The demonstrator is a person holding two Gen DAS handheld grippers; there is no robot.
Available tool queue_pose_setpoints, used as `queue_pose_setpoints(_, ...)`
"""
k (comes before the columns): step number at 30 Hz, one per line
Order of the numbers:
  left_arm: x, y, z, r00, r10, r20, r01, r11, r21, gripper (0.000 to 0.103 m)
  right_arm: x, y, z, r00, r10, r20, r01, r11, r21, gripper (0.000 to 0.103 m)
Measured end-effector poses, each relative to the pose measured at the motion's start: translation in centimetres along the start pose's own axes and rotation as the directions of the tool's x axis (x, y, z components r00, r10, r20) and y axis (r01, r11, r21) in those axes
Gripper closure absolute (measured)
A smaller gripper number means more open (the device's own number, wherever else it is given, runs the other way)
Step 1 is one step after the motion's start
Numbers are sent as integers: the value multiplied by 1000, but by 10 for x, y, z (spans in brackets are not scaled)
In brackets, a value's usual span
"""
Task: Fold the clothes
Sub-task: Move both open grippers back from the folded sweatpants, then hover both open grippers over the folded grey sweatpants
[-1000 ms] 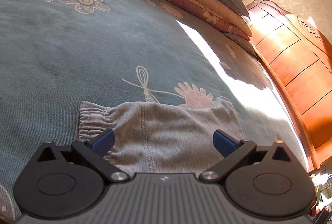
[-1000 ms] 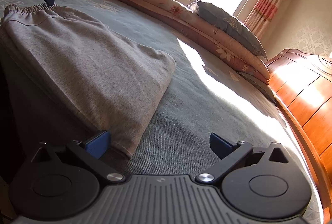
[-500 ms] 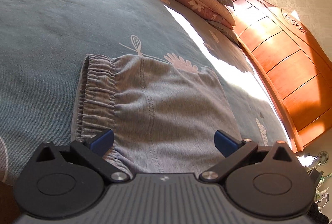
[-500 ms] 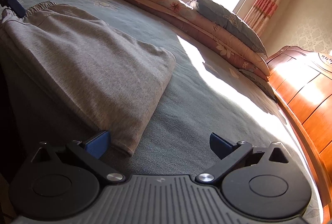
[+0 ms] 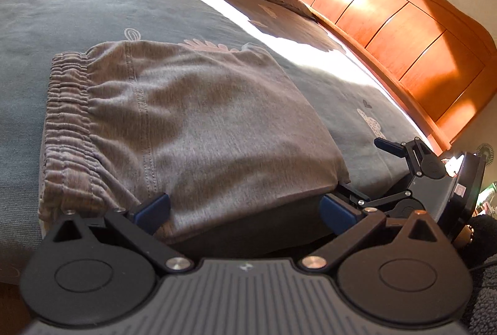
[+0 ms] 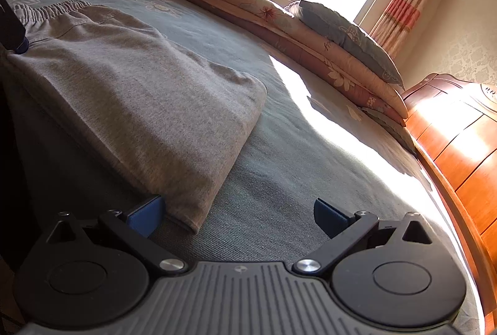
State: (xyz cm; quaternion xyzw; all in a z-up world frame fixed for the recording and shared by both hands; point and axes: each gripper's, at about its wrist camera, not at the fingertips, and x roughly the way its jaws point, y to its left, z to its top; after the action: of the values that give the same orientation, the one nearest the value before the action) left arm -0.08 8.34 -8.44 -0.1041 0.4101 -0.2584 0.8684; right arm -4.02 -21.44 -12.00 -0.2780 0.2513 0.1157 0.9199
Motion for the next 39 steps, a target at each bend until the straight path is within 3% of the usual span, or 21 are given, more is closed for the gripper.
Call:
queue_pose_setpoints(5,-10,-11,15,1000,6,3,-6,1000,15,1,-6,-18,7,989,137,-46,-138,990,-9,0)
queue_pose_setpoints(10,-9,-13,47,994,65,87,-67,997,25,1,4,-57,45,968,251,27,-252,965,72,0)
queue_pose_setpoints(15,7,5,77,985,126,116,-125,992,-16,1,26,-98,92,937,334,101,-347,924,158,0)
queue_pose_setpoints(20,21,45,97,984,112,136,-90,983,-160,1,85,-116,130,882,457,116,-471,840,270,0)
queue_pose_setpoints(23,31,66,100,981,145,129,-116,971,-209,1,124,-115,144,846,523,105,-527,788,318,0)
queue_pose_setpoints(28,34,89,92,984,85,159,-41,964,-262,1,186,-104,157,779,623,69,-595,701,393,0)
queue_pose_setpoints(30,32,96,88,980,60,187,-3,957,-291,1,204,-93,152,780,626,16,-576,706,412,0)
queue_pose_setpoints(35,31,109,83,974,12,224,63,943,-327,1,225,-88,144,823,568,-23,-510,755,412,0)
queue_pose_setpoints(38,32,109,83,974,5,225,66,948,-311,1,218,-98,150,812,583,17,-530,726,438,0)
queue_pose_setpoints(39,32,109,82,974,4,226,67,950,-305,1,215,-99,153,799,600,35,-551,708,441,0)
